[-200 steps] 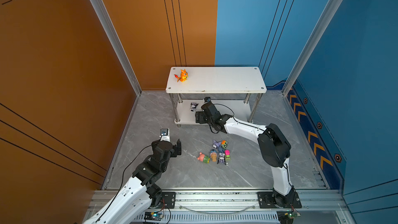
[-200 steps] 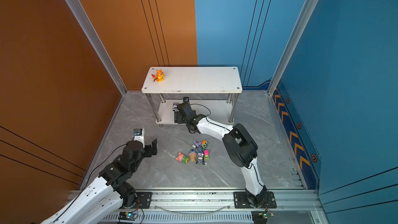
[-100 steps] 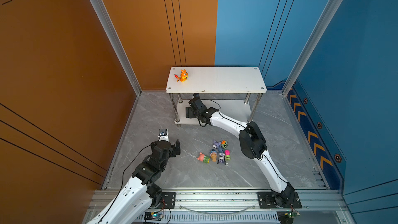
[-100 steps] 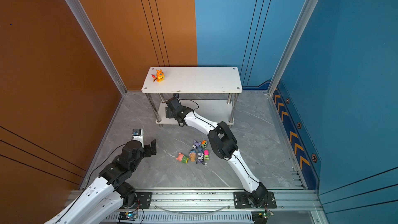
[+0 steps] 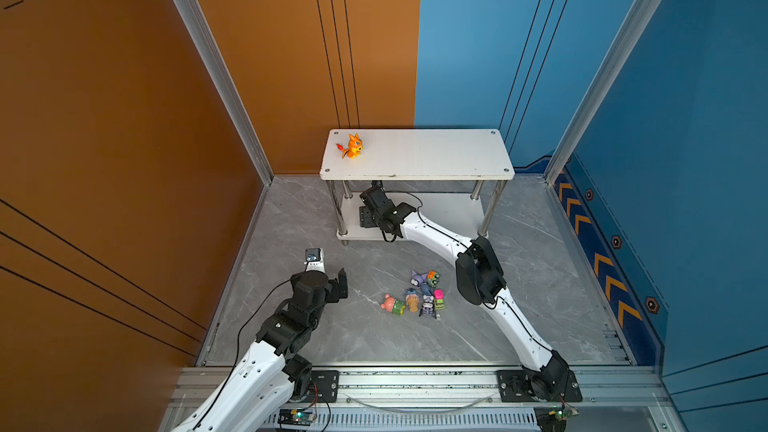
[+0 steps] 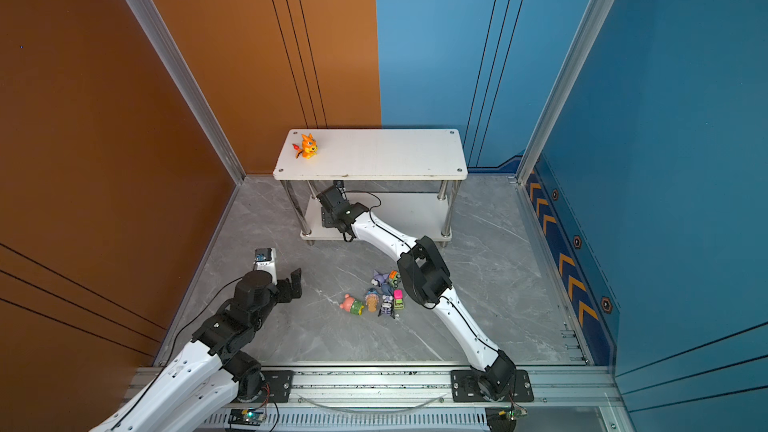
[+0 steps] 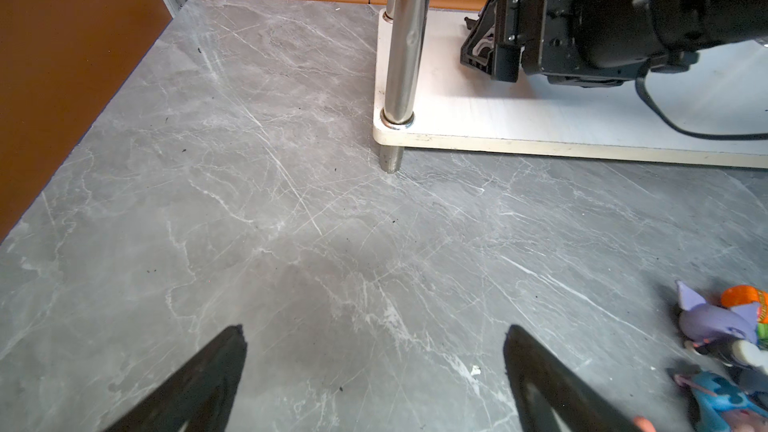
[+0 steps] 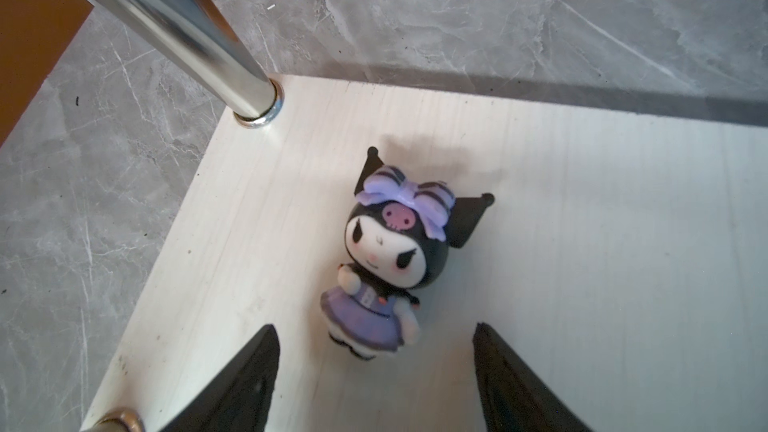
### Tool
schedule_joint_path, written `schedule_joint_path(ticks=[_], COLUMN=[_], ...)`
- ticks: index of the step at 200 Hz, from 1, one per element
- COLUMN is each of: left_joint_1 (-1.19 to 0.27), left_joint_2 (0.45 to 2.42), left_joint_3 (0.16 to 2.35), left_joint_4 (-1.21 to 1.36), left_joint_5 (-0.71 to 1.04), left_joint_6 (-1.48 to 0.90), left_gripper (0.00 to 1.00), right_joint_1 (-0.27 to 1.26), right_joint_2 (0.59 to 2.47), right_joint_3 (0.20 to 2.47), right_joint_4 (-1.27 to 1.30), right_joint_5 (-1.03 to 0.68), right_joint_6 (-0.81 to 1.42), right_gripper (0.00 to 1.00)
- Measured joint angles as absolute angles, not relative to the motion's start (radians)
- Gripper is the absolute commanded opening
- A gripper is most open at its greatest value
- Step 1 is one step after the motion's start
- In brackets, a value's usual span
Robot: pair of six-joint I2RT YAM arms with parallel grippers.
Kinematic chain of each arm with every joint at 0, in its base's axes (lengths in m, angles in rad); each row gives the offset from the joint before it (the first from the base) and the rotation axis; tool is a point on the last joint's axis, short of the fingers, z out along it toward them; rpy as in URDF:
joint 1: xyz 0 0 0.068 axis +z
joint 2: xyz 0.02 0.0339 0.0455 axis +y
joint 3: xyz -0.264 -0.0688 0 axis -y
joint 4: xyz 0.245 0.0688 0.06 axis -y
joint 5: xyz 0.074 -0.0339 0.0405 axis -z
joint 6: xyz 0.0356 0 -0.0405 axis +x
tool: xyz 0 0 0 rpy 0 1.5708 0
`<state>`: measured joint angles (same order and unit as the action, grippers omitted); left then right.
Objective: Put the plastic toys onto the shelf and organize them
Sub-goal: 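Reach the right gripper under the top shelf and close on the Kuromi figure, then lift the Kuromi figure with the right gripper and pull it back toward the pile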
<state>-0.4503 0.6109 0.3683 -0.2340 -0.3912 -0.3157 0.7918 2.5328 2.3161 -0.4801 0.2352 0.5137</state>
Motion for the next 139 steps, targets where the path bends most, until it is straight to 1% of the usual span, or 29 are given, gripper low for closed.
schedule_joint_path(ticks=[28,50,108,139], left_joint_1=[-0.445,-0.444,-0.437,-0.436], left_joint_2=[0.614,0.616,0.618,0.622], left_joint_3=[0.364,0.363,0.361,0.361], left_joint_4=[-0.230,-0.229,-0.226,-0.221], left_joint_5=[-0.384,-0.379,-0.364,-0.361], left_joint_6=[-0.316,-0.316,-0.316,-0.316], left_gripper=[0.98,0.98,0.98,0.98], right_joint_1=[0.788,0.783,0.770,0.768], right_joint_2=[2.542,2.553,2.562,2.562], right_joint_3=[2.326,2.344,2.353,2.346], right_joint_4=[-0.480,-0.479,-0.479,-0.472], right_joint_5=[0.227,0.220,0.210,0.209], right_joint_6=[0.514,0.513,0.496,0.470], right_gripper=[0.67,0.62,0.39,0.31])
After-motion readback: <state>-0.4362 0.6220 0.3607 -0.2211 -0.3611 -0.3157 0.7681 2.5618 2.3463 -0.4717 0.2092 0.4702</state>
